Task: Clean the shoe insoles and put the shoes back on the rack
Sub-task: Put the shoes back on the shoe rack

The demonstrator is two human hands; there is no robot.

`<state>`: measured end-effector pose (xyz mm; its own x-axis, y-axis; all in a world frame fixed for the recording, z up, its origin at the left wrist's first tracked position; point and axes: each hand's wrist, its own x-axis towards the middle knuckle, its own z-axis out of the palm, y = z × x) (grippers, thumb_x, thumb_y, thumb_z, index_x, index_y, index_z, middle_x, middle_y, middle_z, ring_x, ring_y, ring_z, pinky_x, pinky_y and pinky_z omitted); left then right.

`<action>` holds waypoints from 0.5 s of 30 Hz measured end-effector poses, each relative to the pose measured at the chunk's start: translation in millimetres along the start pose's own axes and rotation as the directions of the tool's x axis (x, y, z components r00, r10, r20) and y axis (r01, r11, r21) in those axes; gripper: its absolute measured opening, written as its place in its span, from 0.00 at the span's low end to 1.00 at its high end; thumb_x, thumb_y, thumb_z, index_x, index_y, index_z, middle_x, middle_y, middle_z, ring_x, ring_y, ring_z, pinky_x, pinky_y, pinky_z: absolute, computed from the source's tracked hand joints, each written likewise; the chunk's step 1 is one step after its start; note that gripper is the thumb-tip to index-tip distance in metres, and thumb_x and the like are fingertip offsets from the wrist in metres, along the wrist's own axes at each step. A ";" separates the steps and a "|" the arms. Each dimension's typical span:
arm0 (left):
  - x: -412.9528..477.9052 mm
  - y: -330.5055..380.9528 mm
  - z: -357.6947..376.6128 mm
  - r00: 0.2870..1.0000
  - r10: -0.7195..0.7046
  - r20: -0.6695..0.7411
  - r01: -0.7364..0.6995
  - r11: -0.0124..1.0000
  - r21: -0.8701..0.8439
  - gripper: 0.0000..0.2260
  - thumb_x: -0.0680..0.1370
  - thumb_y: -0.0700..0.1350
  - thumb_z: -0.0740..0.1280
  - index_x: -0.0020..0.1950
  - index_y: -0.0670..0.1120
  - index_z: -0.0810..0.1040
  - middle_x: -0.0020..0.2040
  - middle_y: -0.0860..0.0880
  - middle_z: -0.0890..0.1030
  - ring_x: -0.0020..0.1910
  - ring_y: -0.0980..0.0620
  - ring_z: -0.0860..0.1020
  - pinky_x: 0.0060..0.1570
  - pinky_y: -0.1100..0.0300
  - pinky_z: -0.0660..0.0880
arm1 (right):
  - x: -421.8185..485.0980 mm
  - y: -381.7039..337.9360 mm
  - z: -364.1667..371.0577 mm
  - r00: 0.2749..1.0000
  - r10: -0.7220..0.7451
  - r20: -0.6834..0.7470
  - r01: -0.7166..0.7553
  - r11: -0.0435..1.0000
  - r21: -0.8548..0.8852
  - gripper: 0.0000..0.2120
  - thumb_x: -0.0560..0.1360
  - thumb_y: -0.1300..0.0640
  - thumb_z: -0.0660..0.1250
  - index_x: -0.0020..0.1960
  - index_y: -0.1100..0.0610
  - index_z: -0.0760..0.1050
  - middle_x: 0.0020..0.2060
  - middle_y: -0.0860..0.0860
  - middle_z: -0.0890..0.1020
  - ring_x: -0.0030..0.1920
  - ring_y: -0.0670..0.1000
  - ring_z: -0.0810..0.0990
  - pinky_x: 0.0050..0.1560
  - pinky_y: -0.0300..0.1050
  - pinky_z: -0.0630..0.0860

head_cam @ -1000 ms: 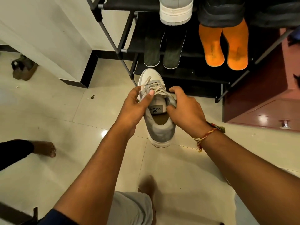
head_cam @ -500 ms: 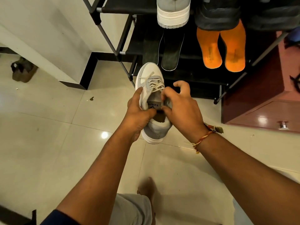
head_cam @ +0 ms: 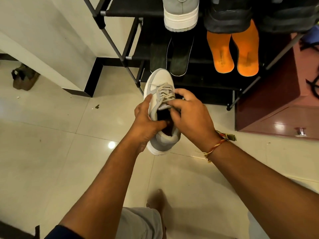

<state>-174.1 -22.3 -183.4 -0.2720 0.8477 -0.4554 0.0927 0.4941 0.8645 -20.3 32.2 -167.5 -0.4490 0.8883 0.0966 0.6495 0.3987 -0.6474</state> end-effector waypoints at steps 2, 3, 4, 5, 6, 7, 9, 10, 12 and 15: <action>-2.7 3.8 0.2 0.997 -0.014 -0.080 0.021 0.996 0.089 0.42 0.70 0.45 0.80 0.78 0.63 0.62 0.73 0.55 0.62 0.69 0.49 0.71 0.65 0.48 0.76 | 1.1 0.7 -0.1 0.999 -0.022 0.028 0.019 0.997 0.080 0.13 0.80 0.57 0.65 0.62 0.53 0.81 0.69 0.51 0.75 0.65 0.53 0.76 0.66 0.46 0.74; -2.5 3.9 0.7 0.994 -0.006 -0.113 0.018 0.994 0.107 0.40 0.72 0.46 0.78 0.78 0.63 0.62 0.73 0.55 0.62 0.68 0.49 0.71 0.66 0.49 0.75 | 0.9 0.7 -1.3 0.999 -0.036 0.033 0.032 0.994 0.109 0.13 0.80 0.58 0.66 0.62 0.54 0.81 0.67 0.51 0.76 0.65 0.53 0.76 0.67 0.43 0.72; -1.9 3.9 1.7 0.992 0.023 -0.126 -0.006 0.991 0.134 0.37 0.73 0.50 0.77 0.77 0.63 0.63 0.72 0.53 0.63 0.67 0.49 0.72 0.66 0.49 0.76 | 0.5 0.8 -2.0 0.999 -0.044 0.029 0.040 0.989 0.141 0.12 0.79 0.59 0.66 0.62 0.54 0.82 0.66 0.51 0.78 0.64 0.52 0.77 0.66 0.41 0.71; -2.5 5.4 2.9 0.990 0.063 -0.126 -0.039 0.982 0.185 0.35 0.72 0.55 0.76 0.76 0.63 0.65 0.71 0.50 0.67 0.65 0.49 0.75 0.65 0.49 0.77 | 0.0 0.6 -2.5 0.998 -0.052 0.023 0.047 0.985 0.167 0.12 0.79 0.59 0.66 0.61 0.55 0.82 0.65 0.51 0.79 0.63 0.52 0.77 0.65 0.39 0.71; -2.2 5.3 3.7 0.987 0.104 -0.121 -0.073 0.968 0.238 0.33 0.71 0.59 0.73 0.74 0.64 0.67 0.69 0.49 0.72 0.62 0.50 0.78 0.62 0.48 0.78 | -0.7 -0.2 -2.9 0.998 -0.055 0.020 0.050 0.981 0.185 0.12 0.79 0.59 0.67 0.60 0.54 0.82 0.64 0.50 0.79 0.63 0.51 0.78 0.65 0.39 0.71; -1.5 4.8 4.8 0.984 0.128 -0.121 -0.090 0.957 0.277 0.31 0.71 0.62 0.70 0.74 0.64 0.68 0.65 0.49 0.75 0.60 0.50 0.79 0.60 0.47 0.79 | -1.1 -1.1 -2.4 0.998 -0.058 0.018 0.053 0.979 0.197 0.12 0.79 0.59 0.67 0.60 0.54 0.82 0.64 0.50 0.79 0.63 0.50 0.77 0.65 0.40 0.72; 0.0 2.1 6.7 0.977 0.147 -0.155 -0.085 0.934 0.348 0.24 0.77 0.59 0.64 0.74 0.62 0.69 0.63 0.50 0.78 0.59 0.49 0.79 0.59 0.46 0.80 | -0.6 -3.2 -1.1 0.998 -0.047 0.029 0.039 0.973 0.228 0.12 0.78 0.58 0.67 0.60 0.52 0.82 0.64 0.48 0.79 0.63 0.48 0.77 0.66 0.41 0.73; -0.5 2.1 7.3 0.968 0.170 -0.183 -0.088 0.917 0.388 0.21 0.80 0.56 0.62 0.74 0.60 0.69 0.62 0.50 0.78 0.59 0.49 0.79 0.59 0.46 0.80 | 0.1 -3.9 -1.1 0.999 -0.024 0.039 0.013 0.968 0.252 0.12 0.78 0.57 0.68 0.60 0.52 0.83 0.64 0.47 0.79 0.63 0.47 0.76 0.65 0.41 0.74; -2.2 2.0 7.9 0.948 0.217 -0.232 -0.091 0.886 0.455 0.19 0.84 0.52 0.59 0.75 0.60 0.68 0.63 0.51 0.78 0.60 0.49 0.78 0.59 0.48 0.79 | 2.1 -4.0 -2.3 0.998 0.037 0.060 -0.055 0.944 0.326 0.12 0.76 0.56 0.69 0.59 0.51 0.83 0.64 0.46 0.78 0.62 0.45 0.76 0.65 0.42 0.75; -6.3 3.5 10.8 0.922 0.294 -0.252 -0.103 0.813 0.573 0.20 0.84 0.49 0.59 0.77 0.60 0.66 0.68 0.49 0.75 0.62 0.48 0.76 0.60 0.50 0.78 | 4.2 -3.9 -5.8 0.990 0.105 0.096 -0.136 0.893 0.428 0.12 0.74 0.56 0.71 0.57 0.51 0.84 0.63 0.45 0.78 0.61 0.45 0.77 0.64 0.42 0.76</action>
<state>-161.8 -23.8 -179.8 -0.4648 0.8783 -0.1117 0.6521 0.4250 0.6279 -21.2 35.7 -160.2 -0.4348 0.8994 -0.0449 0.3788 0.1374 -0.9152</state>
